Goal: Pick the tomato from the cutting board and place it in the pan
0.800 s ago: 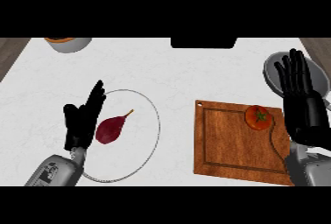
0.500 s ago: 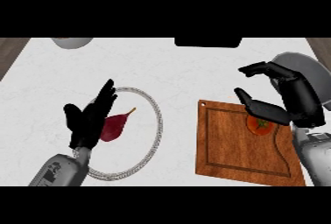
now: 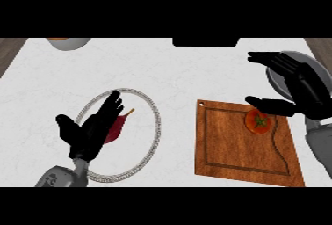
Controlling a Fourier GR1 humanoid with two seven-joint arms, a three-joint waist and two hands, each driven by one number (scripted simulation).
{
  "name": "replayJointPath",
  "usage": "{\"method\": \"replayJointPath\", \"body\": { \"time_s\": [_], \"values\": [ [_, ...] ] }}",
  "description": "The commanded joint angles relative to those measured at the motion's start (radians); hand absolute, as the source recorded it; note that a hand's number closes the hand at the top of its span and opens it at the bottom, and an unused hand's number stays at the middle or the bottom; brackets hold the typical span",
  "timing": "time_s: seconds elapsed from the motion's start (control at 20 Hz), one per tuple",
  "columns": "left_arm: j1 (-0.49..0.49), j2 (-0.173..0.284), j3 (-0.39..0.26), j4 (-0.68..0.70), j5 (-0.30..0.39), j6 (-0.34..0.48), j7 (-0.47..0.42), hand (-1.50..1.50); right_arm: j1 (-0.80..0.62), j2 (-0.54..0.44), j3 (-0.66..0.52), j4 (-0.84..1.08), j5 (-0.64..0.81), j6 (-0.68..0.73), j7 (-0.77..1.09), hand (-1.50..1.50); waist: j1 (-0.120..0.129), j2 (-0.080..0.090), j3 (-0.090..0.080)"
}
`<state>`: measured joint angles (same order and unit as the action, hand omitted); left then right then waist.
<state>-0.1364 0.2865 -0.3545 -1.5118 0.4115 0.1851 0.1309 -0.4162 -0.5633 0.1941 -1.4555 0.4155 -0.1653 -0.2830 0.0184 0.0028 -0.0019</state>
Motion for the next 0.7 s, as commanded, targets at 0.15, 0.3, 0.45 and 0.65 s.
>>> {"method": "replayJointPath", "body": {
  "time_s": [0.15,0.3,0.45,0.65],
  "values": [
    [-0.006,0.018,0.029,-0.011,0.033,-0.039,0.015,0.00,-0.020,-0.160,0.192,0.011,0.273,0.214,0.253,-1.50,-0.013,-0.006,-0.004],
    [0.013,-0.005,-0.006,-0.009,0.011,-0.027,0.010,0.00,-0.086,-0.208,0.287,0.000,0.407,0.357,0.418,-1.50,0.002,-0.010,-0.009],
    [0.035,0.005,0.004,-0.004,0.018,-0.039,-0.002,0.00,-0.120,-0.177,0.380,-0.033,0.493,0.512,0.592,-1.50,0.007,-0.012,-0.008],
    [0.015,0.000,0.020,0.013,0.031,-0.045,0.012,0.00,-0.179,-0.065,0.477,-0.048,0.529,0.762,0.787,-1.50,0.001,-0.006,-0.004]
  ]
}}
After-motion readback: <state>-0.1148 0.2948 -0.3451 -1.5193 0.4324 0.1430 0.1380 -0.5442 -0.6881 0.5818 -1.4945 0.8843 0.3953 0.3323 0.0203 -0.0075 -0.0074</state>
